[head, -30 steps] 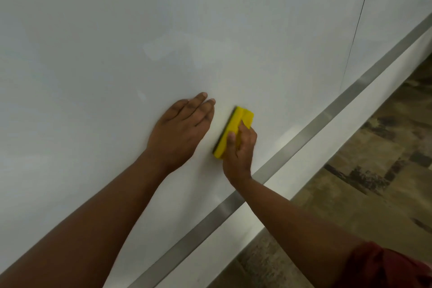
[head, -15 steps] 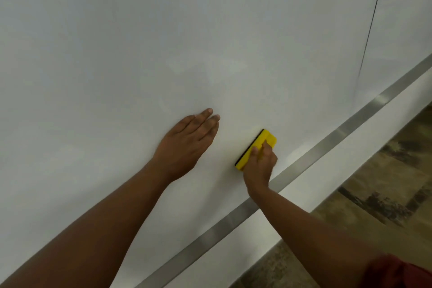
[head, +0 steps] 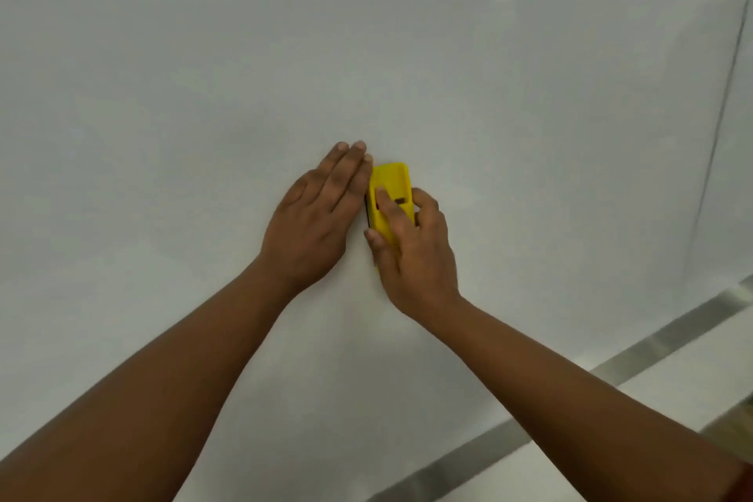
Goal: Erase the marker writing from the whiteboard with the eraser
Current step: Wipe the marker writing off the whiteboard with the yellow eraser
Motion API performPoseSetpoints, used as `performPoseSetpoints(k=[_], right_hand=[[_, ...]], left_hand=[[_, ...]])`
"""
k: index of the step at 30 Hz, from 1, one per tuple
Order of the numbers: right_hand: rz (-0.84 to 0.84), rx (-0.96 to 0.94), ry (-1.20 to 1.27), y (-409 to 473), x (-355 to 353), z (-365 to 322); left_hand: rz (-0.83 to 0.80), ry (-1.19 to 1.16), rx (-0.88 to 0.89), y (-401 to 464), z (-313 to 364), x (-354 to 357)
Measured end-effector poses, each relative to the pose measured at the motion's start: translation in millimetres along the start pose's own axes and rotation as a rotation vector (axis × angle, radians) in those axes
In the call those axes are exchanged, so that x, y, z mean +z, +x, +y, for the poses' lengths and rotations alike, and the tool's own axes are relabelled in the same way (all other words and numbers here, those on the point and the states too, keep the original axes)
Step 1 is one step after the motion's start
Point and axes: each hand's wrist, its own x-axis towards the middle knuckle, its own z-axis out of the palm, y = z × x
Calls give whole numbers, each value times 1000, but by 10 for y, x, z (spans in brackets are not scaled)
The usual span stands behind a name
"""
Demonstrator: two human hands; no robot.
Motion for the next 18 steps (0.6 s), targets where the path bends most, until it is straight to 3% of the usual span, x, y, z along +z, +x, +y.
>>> performPoseSetpoints(k=[5,12,18], right_hand=[[-4,-274,-172,613,-192,-189],[242,-201,-181,2036,-379,-986],[326,-241,-168,2789,-216,-1888]], left_hand=[[129,60,-156,96,-580,-491],[213,108,-261,186,-1438,-1198],[376,61,-400,308,-2073,-1684]])
